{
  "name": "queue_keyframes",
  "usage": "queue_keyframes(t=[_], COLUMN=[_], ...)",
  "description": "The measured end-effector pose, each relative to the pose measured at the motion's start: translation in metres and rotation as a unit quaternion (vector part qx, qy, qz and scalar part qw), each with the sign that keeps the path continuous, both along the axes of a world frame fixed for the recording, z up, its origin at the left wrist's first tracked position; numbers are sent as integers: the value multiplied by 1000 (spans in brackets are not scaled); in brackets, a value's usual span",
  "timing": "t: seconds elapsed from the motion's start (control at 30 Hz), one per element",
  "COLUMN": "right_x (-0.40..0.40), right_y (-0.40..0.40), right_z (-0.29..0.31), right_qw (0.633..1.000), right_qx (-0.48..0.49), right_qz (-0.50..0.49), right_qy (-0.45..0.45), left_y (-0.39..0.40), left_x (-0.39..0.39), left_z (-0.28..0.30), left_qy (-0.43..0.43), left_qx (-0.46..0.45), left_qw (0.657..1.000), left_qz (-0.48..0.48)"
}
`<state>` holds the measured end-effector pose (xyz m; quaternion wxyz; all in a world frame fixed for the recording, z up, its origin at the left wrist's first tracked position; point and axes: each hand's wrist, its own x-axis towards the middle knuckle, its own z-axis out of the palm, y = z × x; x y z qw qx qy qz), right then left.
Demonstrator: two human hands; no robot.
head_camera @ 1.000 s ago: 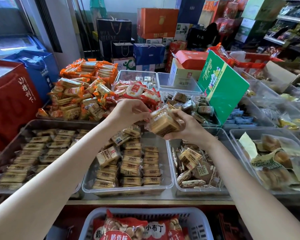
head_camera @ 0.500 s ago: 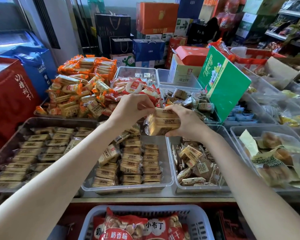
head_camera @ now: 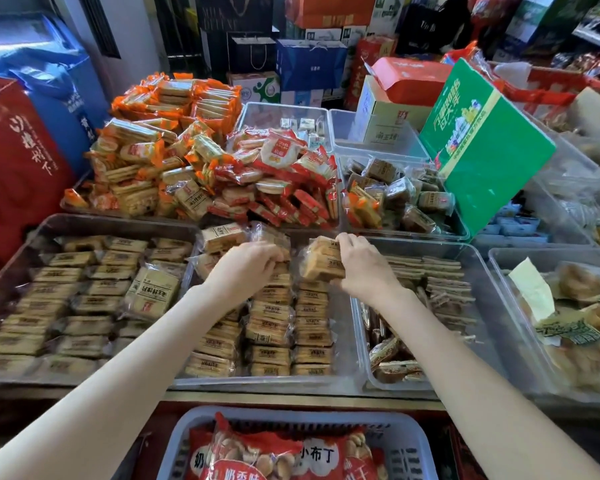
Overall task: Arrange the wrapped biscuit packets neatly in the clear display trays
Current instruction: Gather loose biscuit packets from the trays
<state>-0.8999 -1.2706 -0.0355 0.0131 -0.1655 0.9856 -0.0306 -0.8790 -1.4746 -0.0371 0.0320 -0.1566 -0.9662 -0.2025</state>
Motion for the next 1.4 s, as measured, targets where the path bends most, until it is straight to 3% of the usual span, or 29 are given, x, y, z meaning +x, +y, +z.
queue_keyframes(t=[0.13, 0.33, 0.5, 0.67, 0.87, 1.0, 1.17, 1.27, 1.4], right_x=[-30, -67, -73, -79, -72, -74, -80, -69, -40], right_y=[-15, -34, -38, -43, -34, -41, -44, -38, -38], right_z=[-33, -78, -99, -110, -107, -109, -109, -108, -130], right_qw=[998, 985, 977, 974, 983, 991, 994, 999, 991], right_qx=[46, 151, 212, 217, 172, 124, 57, 18, 20], right_qz=[-26, -4, 15, 21, 43, 25, -20, 5, 4], right_qy=[47, 83, -17, -54, 58, -54, -91, -33, -134], left_y=[-3, 8, 7, 3, 7, 8, 8, 9, 10], left_x=[-6, -29, -28, -32, -29, -30, -30, -30, -29], left_z=[-40, -70, -97, -113, -112, -109, -109, -111, -113], left_qy=[-36, -66, -73, -46, -27, -28, -27, -24, -17], left_qx=[-103, -254, -347, -386, -399, -400, -396, -393, -399], left_qw=[990, 960, 928, 915, 911, 911, 912, 914, 911], left_qz=[-94, -99, -112, -109, -99, -99, -102, -98, -99])
